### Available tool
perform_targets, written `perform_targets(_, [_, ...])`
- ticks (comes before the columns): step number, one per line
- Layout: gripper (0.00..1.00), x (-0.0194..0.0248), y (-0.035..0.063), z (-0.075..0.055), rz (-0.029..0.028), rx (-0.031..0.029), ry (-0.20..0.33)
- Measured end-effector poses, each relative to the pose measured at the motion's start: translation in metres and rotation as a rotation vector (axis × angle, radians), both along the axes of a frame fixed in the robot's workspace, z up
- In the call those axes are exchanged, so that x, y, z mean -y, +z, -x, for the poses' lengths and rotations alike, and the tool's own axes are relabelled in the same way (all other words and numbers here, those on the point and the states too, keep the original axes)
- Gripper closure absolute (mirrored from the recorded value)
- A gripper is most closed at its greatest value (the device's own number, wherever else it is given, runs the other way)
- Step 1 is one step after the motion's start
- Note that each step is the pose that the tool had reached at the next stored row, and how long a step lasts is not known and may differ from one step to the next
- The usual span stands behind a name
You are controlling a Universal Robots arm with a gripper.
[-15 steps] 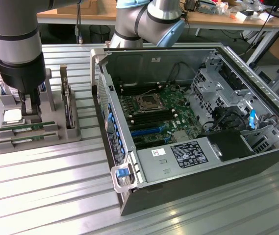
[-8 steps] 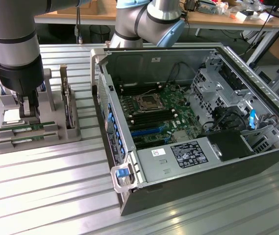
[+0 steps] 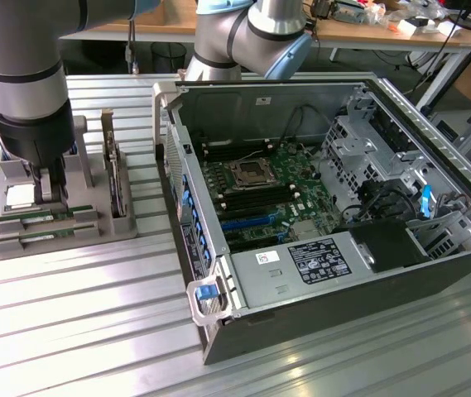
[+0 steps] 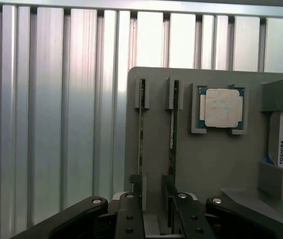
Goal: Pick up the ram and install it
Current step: 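Pick up the ram and move it above insertion slot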
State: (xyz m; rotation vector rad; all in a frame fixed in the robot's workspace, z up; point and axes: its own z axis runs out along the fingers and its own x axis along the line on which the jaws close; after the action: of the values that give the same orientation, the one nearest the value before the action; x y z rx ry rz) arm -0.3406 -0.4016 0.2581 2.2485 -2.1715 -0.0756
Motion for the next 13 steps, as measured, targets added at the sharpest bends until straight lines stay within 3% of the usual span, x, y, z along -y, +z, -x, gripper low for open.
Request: perform_targets(13, [0.7, 0.0002, -0.009, 0.0, 0.0001, 0.0, 0.0])
